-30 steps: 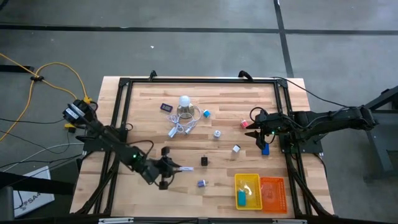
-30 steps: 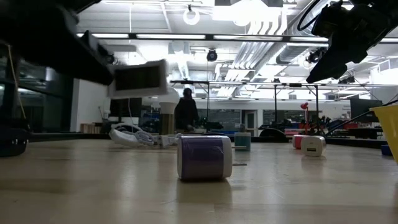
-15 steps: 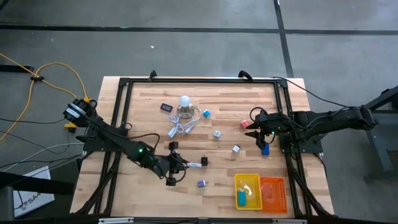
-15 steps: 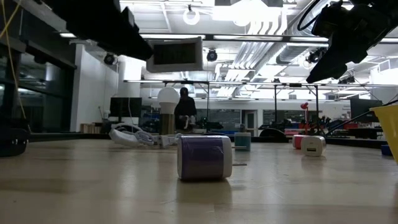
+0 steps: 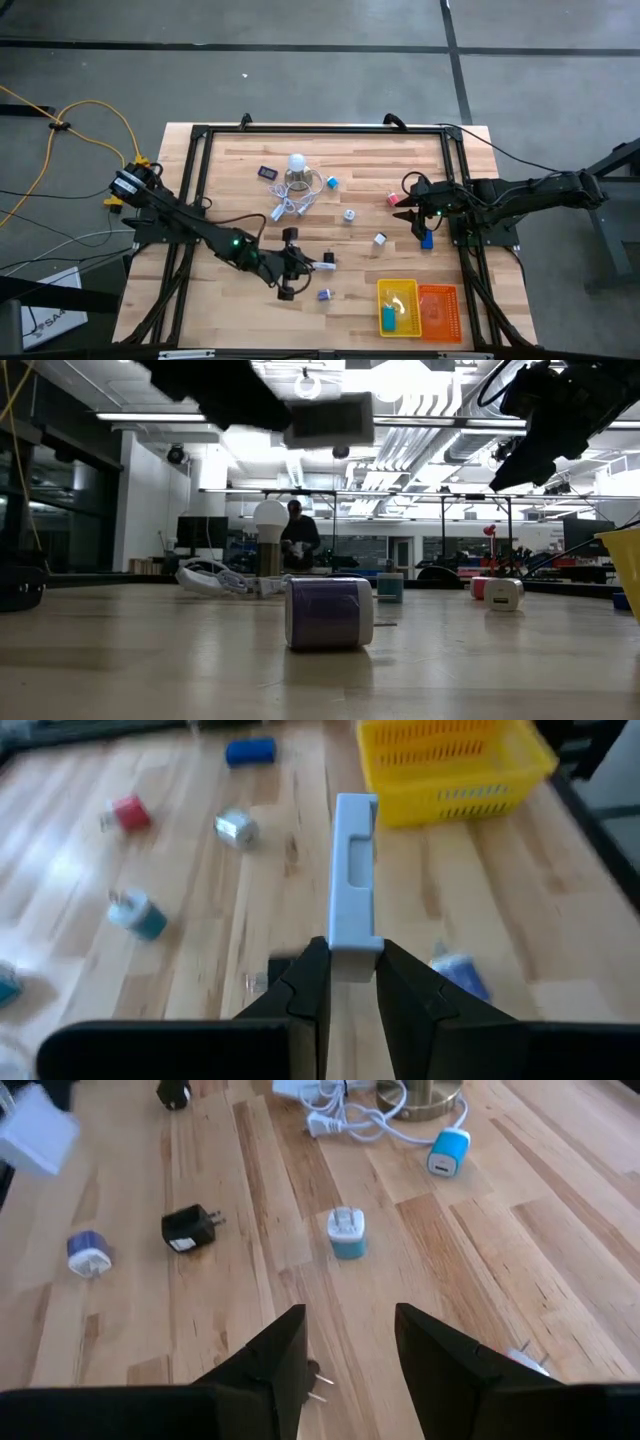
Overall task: Pick & Place Office items
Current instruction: Put the white digital clock into the yellow basket
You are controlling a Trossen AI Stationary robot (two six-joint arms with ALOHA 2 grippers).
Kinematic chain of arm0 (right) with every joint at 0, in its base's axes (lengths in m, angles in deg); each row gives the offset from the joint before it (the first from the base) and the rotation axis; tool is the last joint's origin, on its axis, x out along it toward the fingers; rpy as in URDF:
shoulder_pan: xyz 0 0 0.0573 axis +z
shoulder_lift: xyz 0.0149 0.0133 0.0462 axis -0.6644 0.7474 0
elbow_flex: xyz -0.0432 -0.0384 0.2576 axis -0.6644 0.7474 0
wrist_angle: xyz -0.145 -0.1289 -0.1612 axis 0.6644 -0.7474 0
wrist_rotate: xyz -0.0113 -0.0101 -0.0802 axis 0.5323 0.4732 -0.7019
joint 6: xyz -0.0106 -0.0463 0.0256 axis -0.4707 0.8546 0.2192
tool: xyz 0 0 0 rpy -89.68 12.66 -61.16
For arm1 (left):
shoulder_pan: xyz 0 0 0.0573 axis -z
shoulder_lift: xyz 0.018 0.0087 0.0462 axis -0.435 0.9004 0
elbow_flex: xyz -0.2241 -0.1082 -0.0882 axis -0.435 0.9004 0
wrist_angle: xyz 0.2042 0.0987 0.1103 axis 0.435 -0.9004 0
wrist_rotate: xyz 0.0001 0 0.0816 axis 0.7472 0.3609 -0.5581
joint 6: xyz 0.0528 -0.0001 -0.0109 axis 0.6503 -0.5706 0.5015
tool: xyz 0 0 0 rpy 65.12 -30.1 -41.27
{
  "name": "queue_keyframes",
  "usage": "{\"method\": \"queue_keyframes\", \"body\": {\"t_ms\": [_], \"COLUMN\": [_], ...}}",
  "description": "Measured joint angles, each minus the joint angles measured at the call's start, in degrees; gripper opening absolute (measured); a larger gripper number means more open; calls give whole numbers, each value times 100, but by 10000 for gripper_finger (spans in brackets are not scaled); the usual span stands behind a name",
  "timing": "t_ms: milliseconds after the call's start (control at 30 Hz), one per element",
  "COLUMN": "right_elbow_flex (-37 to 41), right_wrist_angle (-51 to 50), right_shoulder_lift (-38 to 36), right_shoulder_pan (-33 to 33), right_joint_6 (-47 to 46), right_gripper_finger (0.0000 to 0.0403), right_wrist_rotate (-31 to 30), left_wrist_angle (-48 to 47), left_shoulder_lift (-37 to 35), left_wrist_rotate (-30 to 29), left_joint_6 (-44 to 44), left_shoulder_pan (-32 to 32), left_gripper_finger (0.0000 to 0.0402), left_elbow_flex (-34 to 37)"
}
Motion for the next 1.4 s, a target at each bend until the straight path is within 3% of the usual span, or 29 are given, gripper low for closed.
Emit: {"method": "queue_keyframes", "body": {"t_ms": [167,400,767,933,1400], "right_elbow_flex": [0,0,2,2,2], "right_wrist_angle": [10,16,97,104,144], "right_shoulder_lift": [0,2,-1,-1,2], "right_shoulder_pan": [2,7,7,7,-31], "right_joint_6": [-1,-2,-2,-2,1], "right_gripper_finger": [141,141,141,141,141], "right_wrist_rotate": [0,0,0,0,-146], "left_wrist_angle": [-44,70,644,680,794], "left_shoulder_lift": [27,343,599,599,599], "left_wrist_rotate": [95,951,1058,1613,1626], "left_joint_6": [5,41,243,240,331], "left_shoulder_pan": [-214,-432,-657,-768,-747], "left_gripper_finger": [53,53,53,53,53], "left_elbow_flex": [-156,-391,-449,-447,-447]}}
